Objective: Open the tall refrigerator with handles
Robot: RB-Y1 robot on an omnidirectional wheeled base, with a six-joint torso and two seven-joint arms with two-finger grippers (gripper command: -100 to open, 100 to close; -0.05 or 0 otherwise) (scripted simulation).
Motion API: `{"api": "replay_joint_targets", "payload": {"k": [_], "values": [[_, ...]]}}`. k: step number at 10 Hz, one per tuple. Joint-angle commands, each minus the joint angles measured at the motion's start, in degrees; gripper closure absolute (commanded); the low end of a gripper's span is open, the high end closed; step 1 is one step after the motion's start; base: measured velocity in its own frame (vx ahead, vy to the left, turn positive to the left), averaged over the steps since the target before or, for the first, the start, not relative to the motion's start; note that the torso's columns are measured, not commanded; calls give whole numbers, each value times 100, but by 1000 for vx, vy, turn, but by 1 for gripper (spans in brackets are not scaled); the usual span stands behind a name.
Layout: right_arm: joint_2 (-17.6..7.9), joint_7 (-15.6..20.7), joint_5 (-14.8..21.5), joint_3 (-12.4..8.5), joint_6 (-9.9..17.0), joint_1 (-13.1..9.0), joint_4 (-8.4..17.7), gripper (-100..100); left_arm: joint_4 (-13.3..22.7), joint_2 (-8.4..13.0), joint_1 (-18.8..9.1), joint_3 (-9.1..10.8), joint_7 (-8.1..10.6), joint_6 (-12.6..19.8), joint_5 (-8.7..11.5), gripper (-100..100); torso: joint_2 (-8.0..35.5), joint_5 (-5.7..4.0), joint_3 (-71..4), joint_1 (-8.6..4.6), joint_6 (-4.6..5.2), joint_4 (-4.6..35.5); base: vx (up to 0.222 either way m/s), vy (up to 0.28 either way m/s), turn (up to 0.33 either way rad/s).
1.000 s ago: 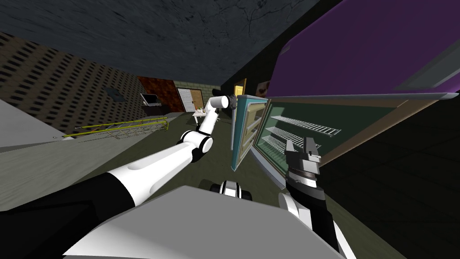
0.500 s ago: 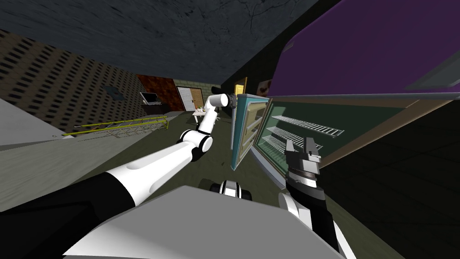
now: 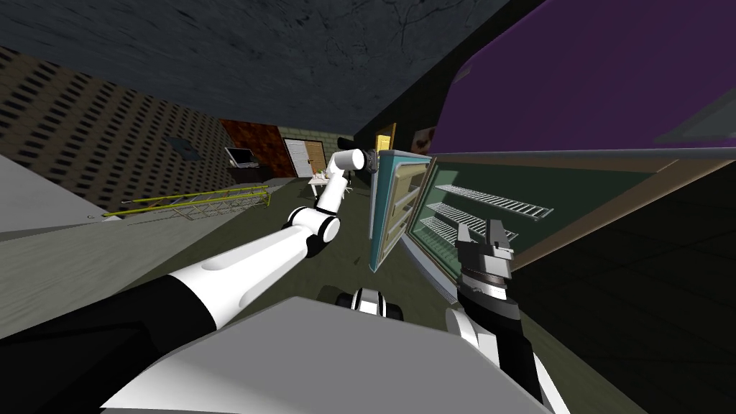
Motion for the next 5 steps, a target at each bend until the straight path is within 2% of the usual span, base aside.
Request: {"api": "replay_joint_targets", "payload": {"k": [1,2,5], "values": [[0,0,0,0,0,0,0,0,79,4,-38,1,-18,-29,10,-100,0,-4,-4,-3,4,2,-6,11,6],[0,0,0,0,0,0,0,0,105,-9,-15,-3,-24,-27,21,0,-4,4,1,10,-5,-38,-11,10,5],[0,0,0,0,0,0,0,0,133,-37,48,-2,-3,-3,41,0,-29,32,-7,70,-14,-93,-9,2,2]]}}
